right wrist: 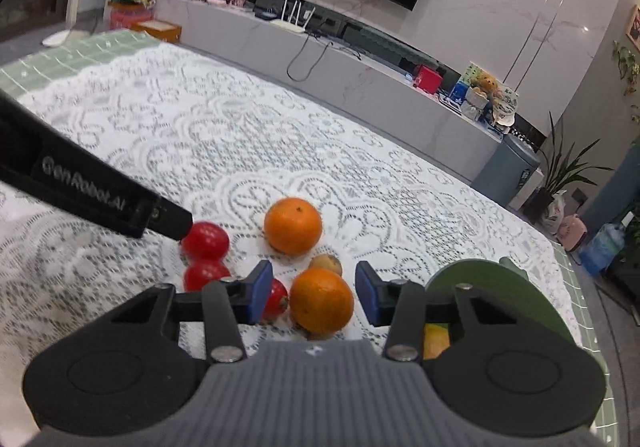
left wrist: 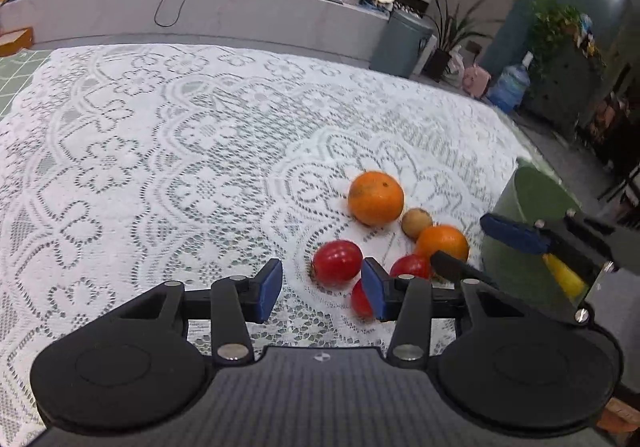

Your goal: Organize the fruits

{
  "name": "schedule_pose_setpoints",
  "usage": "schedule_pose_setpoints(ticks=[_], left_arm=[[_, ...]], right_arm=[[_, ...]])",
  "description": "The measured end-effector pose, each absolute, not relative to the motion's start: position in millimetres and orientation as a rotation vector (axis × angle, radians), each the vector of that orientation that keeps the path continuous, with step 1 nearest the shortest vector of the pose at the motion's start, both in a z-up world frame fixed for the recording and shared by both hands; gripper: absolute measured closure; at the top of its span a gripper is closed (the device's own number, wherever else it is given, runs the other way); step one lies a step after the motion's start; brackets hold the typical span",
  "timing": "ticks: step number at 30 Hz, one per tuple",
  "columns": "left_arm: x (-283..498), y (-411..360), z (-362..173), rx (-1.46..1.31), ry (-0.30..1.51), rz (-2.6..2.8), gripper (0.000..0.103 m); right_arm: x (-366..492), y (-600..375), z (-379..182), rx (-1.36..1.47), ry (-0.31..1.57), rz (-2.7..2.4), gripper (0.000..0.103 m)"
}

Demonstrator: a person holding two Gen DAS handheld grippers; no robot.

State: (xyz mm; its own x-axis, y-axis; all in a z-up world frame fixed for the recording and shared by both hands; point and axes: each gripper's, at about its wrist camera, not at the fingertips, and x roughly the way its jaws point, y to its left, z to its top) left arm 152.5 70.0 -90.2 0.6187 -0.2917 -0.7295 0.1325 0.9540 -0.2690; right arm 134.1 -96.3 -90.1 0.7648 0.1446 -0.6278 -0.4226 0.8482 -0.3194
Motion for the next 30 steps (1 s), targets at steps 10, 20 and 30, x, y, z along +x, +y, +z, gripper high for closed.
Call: schedule_pose_setpoints(ticks=[10, 20, 30], left_arm=[[157.7, 57.8, -99.2, -0.154, 0.867, -0.263, 0.051], [156.9, 56.1, -100.6, -0.161, 0.844, -0.285, 0.051], [156.0, 60.6, -96.2, -0.184, 0.845, -0.303, 0.051]], right_arm=[[141.7, -90.5, -103.4, -0.538, 0.669, 0.274, 0.064], [139.5, -92.7, -102.0, -0.536, 0.668, 0.274, 0.094], [125.9, -91.6, -93.4, -0.561, 0.611, 0.288, 0.084]])
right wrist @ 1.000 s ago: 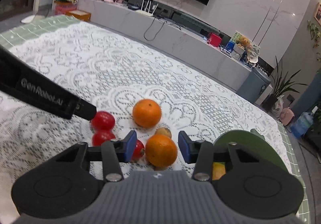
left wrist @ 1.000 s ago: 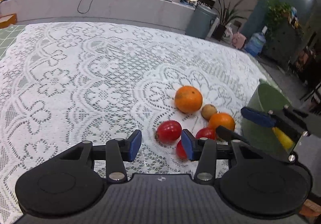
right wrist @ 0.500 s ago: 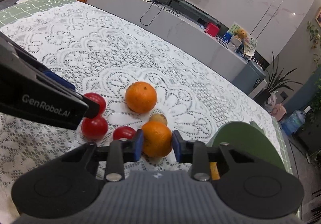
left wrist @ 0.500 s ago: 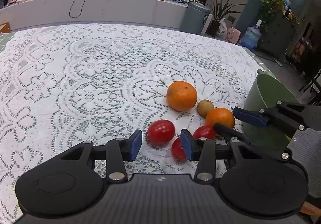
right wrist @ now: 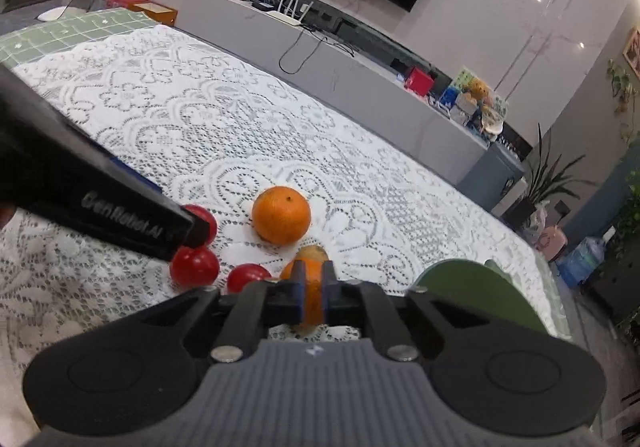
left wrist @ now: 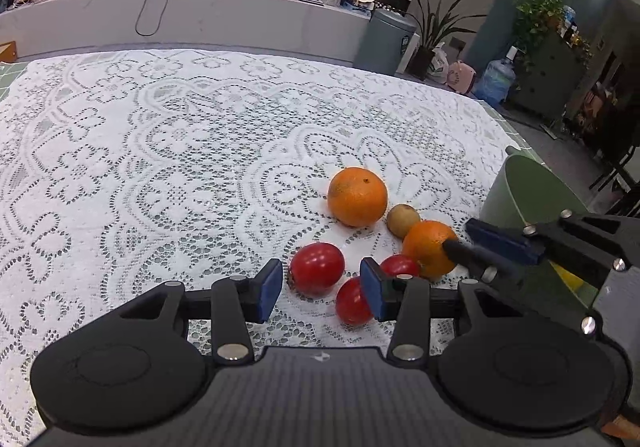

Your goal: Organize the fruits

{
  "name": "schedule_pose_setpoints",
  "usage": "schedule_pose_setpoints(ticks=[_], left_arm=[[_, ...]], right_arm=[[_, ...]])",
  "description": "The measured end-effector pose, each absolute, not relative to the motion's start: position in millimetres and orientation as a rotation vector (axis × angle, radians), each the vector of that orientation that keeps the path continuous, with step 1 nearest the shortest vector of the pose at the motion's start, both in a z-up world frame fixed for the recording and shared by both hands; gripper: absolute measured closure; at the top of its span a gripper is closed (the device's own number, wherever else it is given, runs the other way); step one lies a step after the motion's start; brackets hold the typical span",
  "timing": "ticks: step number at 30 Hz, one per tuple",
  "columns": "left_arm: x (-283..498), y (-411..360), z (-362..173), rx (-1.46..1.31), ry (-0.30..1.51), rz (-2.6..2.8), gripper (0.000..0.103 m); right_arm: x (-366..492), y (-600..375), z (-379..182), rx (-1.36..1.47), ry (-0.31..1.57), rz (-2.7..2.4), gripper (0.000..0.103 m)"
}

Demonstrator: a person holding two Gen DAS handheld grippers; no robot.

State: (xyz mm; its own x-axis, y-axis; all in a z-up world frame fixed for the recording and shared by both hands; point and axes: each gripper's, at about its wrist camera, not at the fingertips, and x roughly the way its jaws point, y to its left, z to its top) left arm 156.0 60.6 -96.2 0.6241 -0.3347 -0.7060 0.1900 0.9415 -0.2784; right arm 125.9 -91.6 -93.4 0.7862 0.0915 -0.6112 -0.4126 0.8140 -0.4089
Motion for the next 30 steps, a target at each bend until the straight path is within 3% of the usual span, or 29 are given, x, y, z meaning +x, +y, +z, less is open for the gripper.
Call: schedule_pose_setpoints(ticks=[1, 2, 11, 25, 30], left_arm=[[156.0, 60.0, -96.0, -0.181, 0.847, -0.310, 0.051], [155.8, 59.4, -96.1, -0.175, 0.848, -0.313, 0.051], [159.5, 60.3, -101.9, -0.181, 0.848, -0.296, 0.051], [167.8, 61.0, -109.5, -0.257, 0.864, -0.333, 0.043], [173.2, 69.6, -113.8, -0.341, 0.886, -0.342, 0.050]], right_arm=[[122.3, -89.9, -94.2, -0.587, 0.607, 0.288, 0.075], [119.4, -88.4, -95.0, -0.608, 0.605, 0.292, 0.073], [119.1, -68.2, -118.1, -0.844, 0.631, 0.219, 0.073], [124.5, -63.0, -135.9, -0.974, 0.648, 0.255, 0.067], [124.8, -66.6, -133.7, -0.958, 0.653, 0.260, 0.068]])
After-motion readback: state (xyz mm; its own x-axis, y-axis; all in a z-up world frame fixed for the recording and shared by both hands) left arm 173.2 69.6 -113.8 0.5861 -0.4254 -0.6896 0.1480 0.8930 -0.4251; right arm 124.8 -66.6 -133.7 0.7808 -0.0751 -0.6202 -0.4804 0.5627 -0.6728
